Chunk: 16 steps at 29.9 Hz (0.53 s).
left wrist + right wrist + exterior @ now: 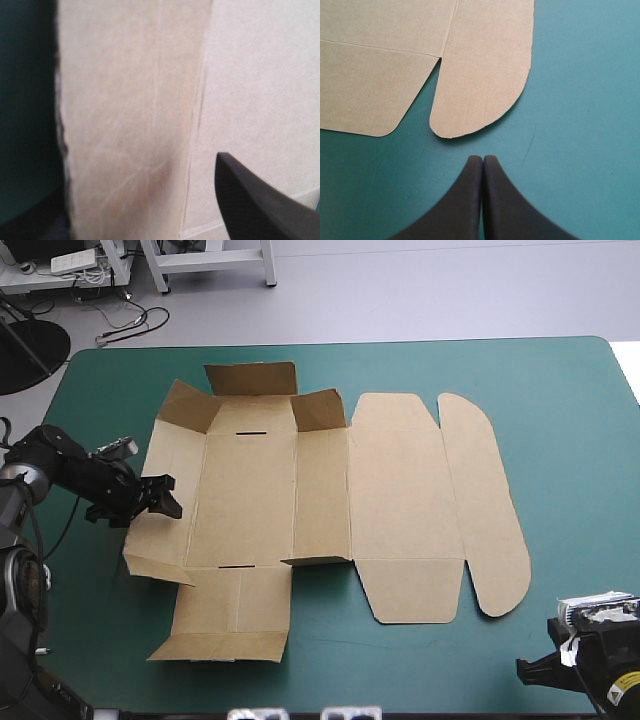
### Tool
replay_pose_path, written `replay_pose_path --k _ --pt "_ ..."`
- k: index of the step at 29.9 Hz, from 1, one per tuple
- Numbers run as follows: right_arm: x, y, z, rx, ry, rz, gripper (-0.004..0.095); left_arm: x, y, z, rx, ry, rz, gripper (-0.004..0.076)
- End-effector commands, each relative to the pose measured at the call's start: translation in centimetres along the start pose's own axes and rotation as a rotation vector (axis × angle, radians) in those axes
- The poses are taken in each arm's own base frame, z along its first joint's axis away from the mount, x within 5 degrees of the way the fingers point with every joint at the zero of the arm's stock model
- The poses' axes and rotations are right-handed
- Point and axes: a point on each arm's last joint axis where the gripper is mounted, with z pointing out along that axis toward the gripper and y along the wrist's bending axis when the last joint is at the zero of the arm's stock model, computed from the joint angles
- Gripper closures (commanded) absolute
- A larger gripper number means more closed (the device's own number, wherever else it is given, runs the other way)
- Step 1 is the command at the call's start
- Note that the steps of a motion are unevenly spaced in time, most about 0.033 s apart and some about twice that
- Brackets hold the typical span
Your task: Fold the box
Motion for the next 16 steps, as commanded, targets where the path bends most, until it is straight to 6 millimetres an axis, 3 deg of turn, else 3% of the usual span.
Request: replay_pose_path --k 1,4,7,11,16 --pt "-1.1 -0.1 -0.5 0.013 -0.071 -0.002 0.0928 -0.4 -2.7 -0.6 0.035 -0.053 0.060 0.0364" --pt "-1.1 -0.1 -0.5 0.013 -0.071 -0.002 0.0928 -0.7 -3.4 0.5 0.018 -0.048 0.081 0.0499" --pt "-1.1 -0.1 -0.5 0.013 -0.071 -0.002 0.0928 -0.9 -3.9 1.0 0.002 -0.055 0.106 0.0720" --pt "-1.1 -0.1 -0.5 0.013 -0.068 -0.002 0.0928 -1.4 -5.0 0.8 -0.034 -0.070 0.181 0.0733" --pt "-1.1 -0.1 -0.5 0.013 -0.068 -0.002 0.0928 -1.7 -7.7 -1.1 -0.168 -0.048 0.442 0.0733"
